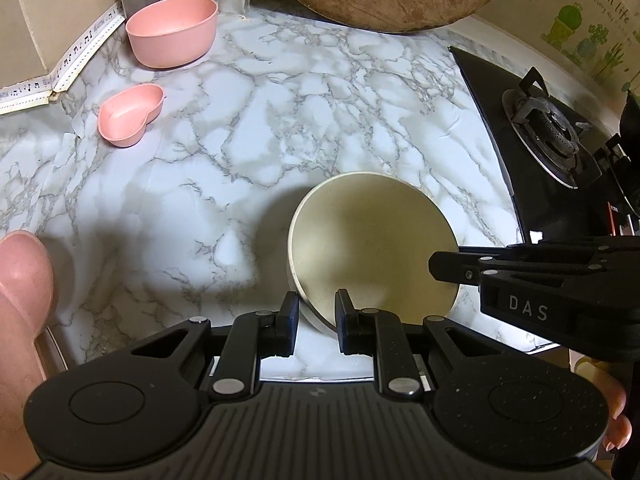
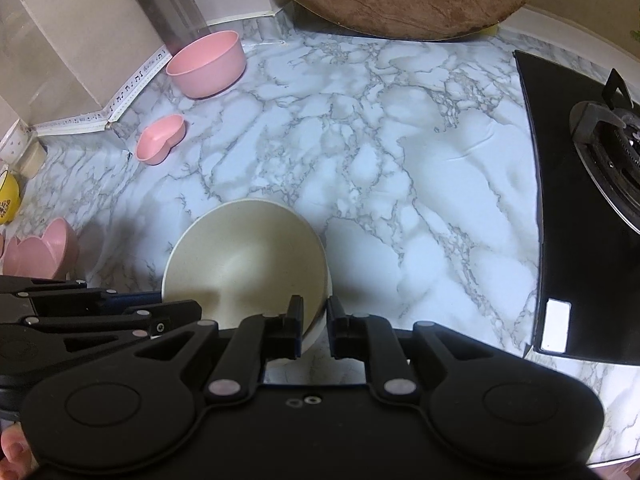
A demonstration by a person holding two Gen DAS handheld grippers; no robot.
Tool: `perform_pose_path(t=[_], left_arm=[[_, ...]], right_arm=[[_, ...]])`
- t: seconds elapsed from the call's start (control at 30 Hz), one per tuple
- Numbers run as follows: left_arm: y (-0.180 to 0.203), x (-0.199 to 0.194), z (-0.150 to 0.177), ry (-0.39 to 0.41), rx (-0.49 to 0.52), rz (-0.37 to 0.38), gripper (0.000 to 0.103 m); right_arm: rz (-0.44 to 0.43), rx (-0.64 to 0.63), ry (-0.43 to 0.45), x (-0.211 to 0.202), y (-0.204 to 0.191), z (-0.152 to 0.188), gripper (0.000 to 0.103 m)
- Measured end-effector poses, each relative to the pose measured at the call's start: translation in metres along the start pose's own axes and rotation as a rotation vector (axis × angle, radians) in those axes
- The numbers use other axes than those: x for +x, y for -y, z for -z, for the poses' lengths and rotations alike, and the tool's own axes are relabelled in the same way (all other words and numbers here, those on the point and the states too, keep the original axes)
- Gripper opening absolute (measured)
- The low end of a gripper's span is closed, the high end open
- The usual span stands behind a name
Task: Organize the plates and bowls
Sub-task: 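Lift the cream bowl with both grippers toward the plate stack, then lower the cream bowl onto the bear-shaped plate and open both grippers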
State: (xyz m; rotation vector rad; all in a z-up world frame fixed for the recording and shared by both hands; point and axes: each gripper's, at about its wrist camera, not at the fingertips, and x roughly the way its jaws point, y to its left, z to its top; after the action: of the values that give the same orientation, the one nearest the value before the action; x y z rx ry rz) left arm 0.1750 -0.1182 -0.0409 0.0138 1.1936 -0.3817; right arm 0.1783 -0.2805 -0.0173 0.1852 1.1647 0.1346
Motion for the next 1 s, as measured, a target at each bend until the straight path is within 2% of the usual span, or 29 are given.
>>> perform_pose_path(t=[0.2,0.5,0.67,0.83,1.0], left_arm=[[-0.001,0.001,-0.001,0.0,0.001,0.005,0.018],[-0.007,-0.004,-0.002,0.007,0.001,0.014,0.018],[-0.013,-0.015,-0.003,0.04,-0.011,0.012,0.018],[-0.017,-0.034,-0.013,0.113,-0.014,0.013,0.018],[-0.025,-0.051,-0.03,0.181,-0.048,0.013,0.018]], right_arm=[[-0.01,0.005,-0.002,0.0,0.001,-0.001,0.019],[0.029,-0.009,0.042,-0.015,0.004,-0.004,0.026],[0.026,-0.044,0.084,-0.028,-0.001,-0.009,0.029],[0.003,-0.068,0.12,-0.039,-0.01,-0.02,0.037],[-0.012,-0.082,0.171,-0.05,-0.014,-0.04,0.04]])
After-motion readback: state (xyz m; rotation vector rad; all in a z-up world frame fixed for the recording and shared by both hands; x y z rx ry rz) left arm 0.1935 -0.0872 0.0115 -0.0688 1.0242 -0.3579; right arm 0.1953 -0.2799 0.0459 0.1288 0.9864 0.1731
